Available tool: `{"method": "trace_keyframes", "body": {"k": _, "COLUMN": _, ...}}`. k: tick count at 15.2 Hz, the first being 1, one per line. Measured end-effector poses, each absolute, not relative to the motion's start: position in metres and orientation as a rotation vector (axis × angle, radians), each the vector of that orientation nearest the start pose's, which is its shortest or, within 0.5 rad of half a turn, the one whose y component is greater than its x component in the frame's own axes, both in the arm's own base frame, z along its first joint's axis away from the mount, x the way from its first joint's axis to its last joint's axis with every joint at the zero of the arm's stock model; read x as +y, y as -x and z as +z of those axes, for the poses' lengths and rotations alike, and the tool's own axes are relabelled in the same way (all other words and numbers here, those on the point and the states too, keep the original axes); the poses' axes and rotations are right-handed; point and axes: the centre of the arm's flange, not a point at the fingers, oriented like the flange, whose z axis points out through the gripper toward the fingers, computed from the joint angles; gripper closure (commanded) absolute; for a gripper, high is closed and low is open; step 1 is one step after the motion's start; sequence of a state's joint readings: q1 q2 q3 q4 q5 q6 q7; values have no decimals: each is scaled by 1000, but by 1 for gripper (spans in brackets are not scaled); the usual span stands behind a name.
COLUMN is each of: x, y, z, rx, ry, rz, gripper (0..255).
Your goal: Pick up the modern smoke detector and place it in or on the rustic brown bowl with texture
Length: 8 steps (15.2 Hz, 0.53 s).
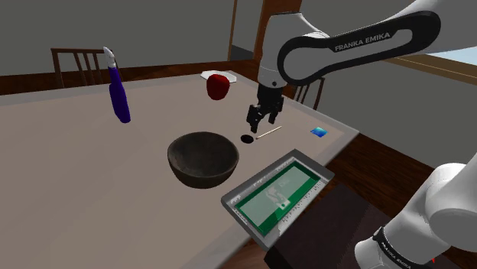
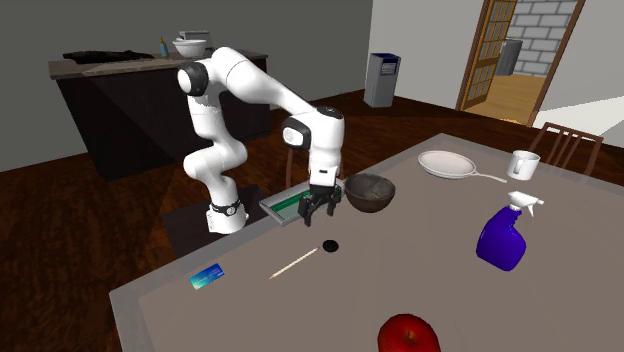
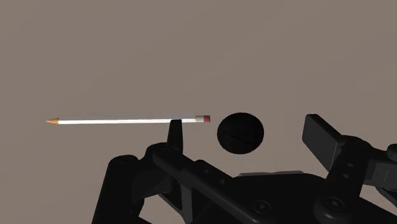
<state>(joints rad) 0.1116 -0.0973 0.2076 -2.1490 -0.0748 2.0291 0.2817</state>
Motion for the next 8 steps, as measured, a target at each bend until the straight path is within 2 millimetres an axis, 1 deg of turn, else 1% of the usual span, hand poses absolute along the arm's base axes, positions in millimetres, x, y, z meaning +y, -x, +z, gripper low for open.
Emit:
{"method": "trace_keyframes", "body": {"k": 1, "x": 168, "y": -499, "z": 440, "rx": -111, "ry": 3232, "rz": -15, "gripper": 0}}
{"method": "trace_keyframes", "body": {"k": 3, "x": 179, "y": -514, "z": 430, "rx": -106, "ry": 3234, "rz": -32, "gripper": 0}}
{"method": "trace_keyframes", "body": {"k": 5, "x": 181, "y": -518, "z": 420, "rx": -105, "ry": 3234, "rz": -36, "gripper": 0}}
{"method": "trace_keyframes", "body": {"k": 8, "x": 180, "y": -518, "z": 404, "rx": -104, "ry": 3235, "rz": -37, "gripper": 0}}
